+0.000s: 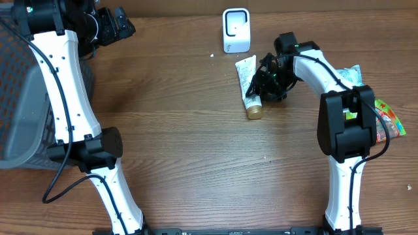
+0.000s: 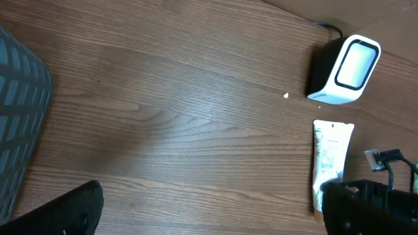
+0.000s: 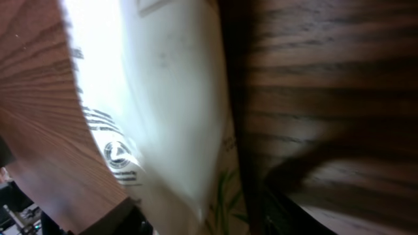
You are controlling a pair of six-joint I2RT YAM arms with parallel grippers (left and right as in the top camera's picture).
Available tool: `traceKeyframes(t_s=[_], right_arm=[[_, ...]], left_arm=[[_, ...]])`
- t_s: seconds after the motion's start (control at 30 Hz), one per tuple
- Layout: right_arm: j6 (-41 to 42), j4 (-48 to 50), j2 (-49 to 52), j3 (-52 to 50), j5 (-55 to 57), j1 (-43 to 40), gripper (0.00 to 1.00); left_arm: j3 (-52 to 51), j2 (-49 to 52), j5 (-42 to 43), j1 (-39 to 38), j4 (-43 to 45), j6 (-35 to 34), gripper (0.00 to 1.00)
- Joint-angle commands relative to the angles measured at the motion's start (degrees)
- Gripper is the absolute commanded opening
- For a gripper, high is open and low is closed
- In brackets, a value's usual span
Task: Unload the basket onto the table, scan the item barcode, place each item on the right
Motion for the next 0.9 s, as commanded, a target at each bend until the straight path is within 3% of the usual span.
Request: traceKeyframes(t_s=[0.0,0.27,0.43,0.53,0.7,0.87], right_arm=[[-2.8,-1.7,1.1,2.8,1.0,-0.6,0.53],[-9.2,-13.8,-0.7,15.8,1.2,-0.2,0.54],[-10.0,-19.5,-4.1,17.6,2.2,0.7,0.56],[-9.9,-20.3,-5.7,17.6,5.9,1.2,0.59],[-9.5,-16.6,-5.7,16.9,13.7,1.6,0.73],[-9.6,-15.4,-5.5,13.7,6.6,2.3,0.66]], left_arm=[[0.7,-0.6,0.0,-0.4,0.1,0.7,1.0],[0.7,-0.6,-0.1,-0.4,0.1,0.7,1.0],[0.7,-0.6,0.0,-0.4,0.1,0.7,1.0],[0.7,-0.6,0.0,-0.4,0.1,0.7,1.0],[0.7,-0.6,0.0,-0.4,0.1,0.7,1.0],[0.7,-0.6,-0.1,-0.4,0.1,0.7,1.0]])
